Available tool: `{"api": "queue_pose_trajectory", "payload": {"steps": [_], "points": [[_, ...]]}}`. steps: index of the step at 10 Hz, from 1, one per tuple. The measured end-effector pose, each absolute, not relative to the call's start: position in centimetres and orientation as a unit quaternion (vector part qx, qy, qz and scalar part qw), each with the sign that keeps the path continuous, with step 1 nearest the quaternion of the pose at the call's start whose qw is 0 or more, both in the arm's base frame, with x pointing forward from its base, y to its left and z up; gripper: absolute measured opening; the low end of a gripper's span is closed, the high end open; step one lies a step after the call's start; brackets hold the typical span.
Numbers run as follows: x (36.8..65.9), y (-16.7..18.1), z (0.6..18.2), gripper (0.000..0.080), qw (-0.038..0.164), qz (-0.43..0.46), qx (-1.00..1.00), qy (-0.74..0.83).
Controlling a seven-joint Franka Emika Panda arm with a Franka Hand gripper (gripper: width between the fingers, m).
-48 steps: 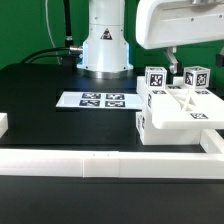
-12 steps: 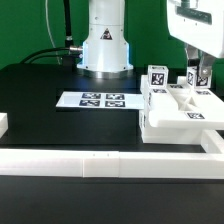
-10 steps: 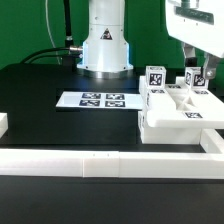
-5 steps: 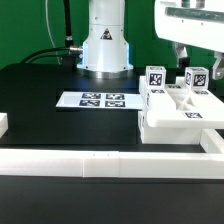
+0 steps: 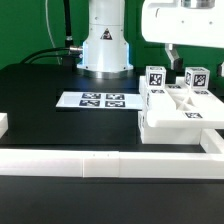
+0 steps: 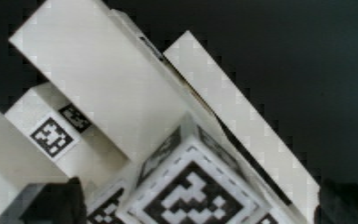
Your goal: Assemble chair
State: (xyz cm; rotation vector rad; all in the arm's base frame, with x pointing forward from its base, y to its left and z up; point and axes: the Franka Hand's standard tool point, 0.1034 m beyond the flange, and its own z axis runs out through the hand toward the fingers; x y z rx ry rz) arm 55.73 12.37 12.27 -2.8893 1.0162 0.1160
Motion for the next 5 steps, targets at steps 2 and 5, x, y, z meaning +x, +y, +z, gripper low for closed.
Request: {"api": "queue_pose_trajectory", "payload": {"steps": [2, 5], "points": [[55.75, 12.34, 12.28, 0.0649, 0.041, 0.034, -0.969, 0.242], [55.63, 12.88, 12.25, 0.0649, 0.038, 0.029, -0.987, 0.153]]}}
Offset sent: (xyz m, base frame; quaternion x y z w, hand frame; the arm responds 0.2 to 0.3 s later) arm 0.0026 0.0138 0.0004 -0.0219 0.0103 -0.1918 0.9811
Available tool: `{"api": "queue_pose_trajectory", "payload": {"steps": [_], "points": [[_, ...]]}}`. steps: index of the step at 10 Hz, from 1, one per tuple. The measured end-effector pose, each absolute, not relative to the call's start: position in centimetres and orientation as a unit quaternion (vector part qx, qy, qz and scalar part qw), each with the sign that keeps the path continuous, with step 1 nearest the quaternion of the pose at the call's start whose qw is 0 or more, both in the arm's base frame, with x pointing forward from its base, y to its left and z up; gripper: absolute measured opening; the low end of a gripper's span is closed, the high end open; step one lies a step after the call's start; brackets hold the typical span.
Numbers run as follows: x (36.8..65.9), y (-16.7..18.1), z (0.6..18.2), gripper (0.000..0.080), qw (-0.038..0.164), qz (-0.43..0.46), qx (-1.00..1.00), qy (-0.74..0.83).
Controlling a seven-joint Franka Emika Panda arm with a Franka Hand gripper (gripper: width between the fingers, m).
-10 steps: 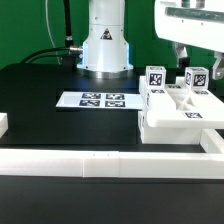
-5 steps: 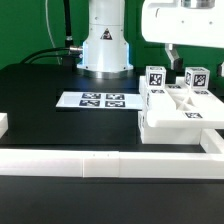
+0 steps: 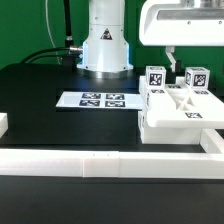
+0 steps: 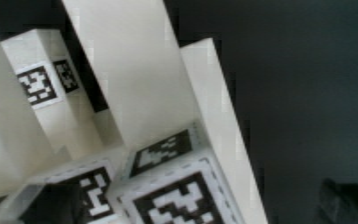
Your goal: Assemble chair
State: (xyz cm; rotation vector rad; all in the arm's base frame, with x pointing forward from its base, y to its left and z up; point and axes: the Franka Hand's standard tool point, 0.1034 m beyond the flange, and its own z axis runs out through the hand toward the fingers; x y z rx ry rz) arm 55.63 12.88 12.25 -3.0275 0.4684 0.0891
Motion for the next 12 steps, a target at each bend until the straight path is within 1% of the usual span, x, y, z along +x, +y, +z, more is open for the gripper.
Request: {"api": "queue_pose_trajectory", "payload": {"steps": [2, 3, 4, 5, 6, 7, 8, 11, 12], "points": [[55.59, 12.83, 12.19, 0.0649, 0.039, 0.027, -0.994, 0.096], [55.60, 12.75, 12.17, 0.0649, 0.033, 0.023, -0.998, 0.038], [55.58, 12.80, 12.16, 0.0649, 0.033, 0.023, -0.998, 0.038], [55.59, 12.77, 12.16, 0.0558, 0.033, 0.023, -0.998, 0.039], [55.59, 12.76, 12.16, 0.0421, 0.033, 0.023, -0.998, 0.039], [55.60, 12.73, 12.16, 0.0421, 0.033, 0.023, -0.998, 0.039], [55.62, 12.71, 12.18, 0.0280, 0.034, 0.023, -0.998, 0.044], [55.63, 12.68, 12.18, 0.0281, 0.033, 0.023, -0.997, 0.060], [55.63, 12.70, 12.18, 0.0281, 0.033, 0.025, -0.995, 0.096]]}}
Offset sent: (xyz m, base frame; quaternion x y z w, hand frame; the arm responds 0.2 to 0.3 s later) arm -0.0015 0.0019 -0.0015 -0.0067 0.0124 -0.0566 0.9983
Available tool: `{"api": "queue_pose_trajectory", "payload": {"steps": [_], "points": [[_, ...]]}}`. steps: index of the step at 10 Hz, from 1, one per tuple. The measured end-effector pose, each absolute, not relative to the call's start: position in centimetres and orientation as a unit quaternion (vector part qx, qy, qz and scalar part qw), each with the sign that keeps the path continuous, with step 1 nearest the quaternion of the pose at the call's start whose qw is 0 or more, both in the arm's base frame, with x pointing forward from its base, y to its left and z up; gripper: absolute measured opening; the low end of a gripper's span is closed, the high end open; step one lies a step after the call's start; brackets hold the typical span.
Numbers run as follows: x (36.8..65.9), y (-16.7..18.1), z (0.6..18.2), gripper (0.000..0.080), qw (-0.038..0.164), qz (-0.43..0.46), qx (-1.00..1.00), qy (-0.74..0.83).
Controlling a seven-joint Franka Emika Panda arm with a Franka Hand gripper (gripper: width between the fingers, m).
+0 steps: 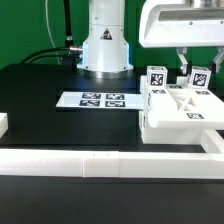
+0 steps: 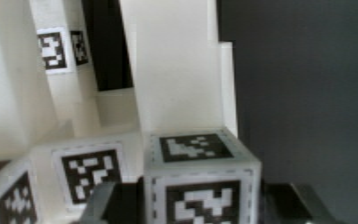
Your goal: Assemble chair
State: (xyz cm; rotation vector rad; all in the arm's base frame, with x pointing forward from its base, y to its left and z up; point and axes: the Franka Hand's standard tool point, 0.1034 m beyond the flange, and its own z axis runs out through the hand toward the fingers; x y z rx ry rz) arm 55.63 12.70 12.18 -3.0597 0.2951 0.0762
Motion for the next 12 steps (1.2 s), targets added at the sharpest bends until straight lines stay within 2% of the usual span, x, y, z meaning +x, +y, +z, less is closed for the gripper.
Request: {"api": "queue_pose_trajectory", "payload": {"steps": [2, 8, 12], "points": [[55.63, 12.74, 12.19, 0.0281, 0.033, 0.027, -0.985, 0.168], [55.62, 13.11, 12.19, 0.0281, 0.054, -0.001, -0.899, 0.434], [55.72, 13.27, 12.24, 0.0282, 0.058, 0.004, -0.848, 0.527]]}}
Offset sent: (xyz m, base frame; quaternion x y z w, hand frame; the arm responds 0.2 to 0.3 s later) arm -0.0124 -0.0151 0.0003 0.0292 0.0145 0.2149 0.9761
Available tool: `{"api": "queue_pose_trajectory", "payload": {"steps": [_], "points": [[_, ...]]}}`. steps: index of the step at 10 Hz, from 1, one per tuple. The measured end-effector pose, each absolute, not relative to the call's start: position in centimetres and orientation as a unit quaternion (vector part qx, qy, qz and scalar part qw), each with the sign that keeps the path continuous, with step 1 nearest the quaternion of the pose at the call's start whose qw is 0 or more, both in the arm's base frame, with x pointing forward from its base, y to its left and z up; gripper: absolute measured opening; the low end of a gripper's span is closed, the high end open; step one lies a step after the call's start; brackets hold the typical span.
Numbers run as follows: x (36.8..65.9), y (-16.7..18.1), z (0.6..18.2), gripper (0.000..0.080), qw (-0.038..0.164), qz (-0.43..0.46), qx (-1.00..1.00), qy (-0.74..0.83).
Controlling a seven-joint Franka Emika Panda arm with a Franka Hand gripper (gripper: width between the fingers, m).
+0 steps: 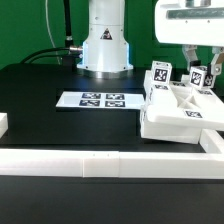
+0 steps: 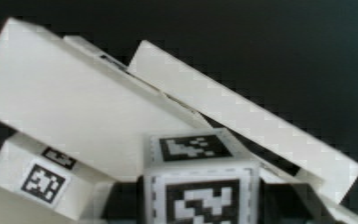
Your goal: Assemble chair
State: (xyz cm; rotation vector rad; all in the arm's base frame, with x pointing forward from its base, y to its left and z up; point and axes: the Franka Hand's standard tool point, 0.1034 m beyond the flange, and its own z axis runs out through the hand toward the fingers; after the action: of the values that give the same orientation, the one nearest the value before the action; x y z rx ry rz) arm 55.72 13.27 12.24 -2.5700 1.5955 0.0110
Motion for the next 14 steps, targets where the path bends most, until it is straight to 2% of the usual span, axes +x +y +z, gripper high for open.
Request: {"api": "queue_pose_trajectory", "payload": {"steps": [1, 2, 3, 4, 5, 12, 14], "points": [[55.71, 13.26, 12.21, 0.0282, 0.058, 0.003, -0.850, 0.524], [55.71, 13.27, 12.20, 0.0383, 0.058, 0.003, -0.858, 0.510], [55.72, 13.27, 12.21, 0.0555, 0.058, 0.003, -0.858, 0.511], [55.80, 13.14, 12.28, 0.0555, 0.058, 0.002, -0.870, 0.489], [55.92, 13.06, 12.38, 0.0633, 0.057, -0.001, -0.892, 0.449], [55.94, 13.05, 12.42, 0.0648, 0.053, -0.015, -0.974, 0.218], [55.63, 13.18, 12.36, 0.0648, 0.053, -0.015, -0.977, 0.208]]}}
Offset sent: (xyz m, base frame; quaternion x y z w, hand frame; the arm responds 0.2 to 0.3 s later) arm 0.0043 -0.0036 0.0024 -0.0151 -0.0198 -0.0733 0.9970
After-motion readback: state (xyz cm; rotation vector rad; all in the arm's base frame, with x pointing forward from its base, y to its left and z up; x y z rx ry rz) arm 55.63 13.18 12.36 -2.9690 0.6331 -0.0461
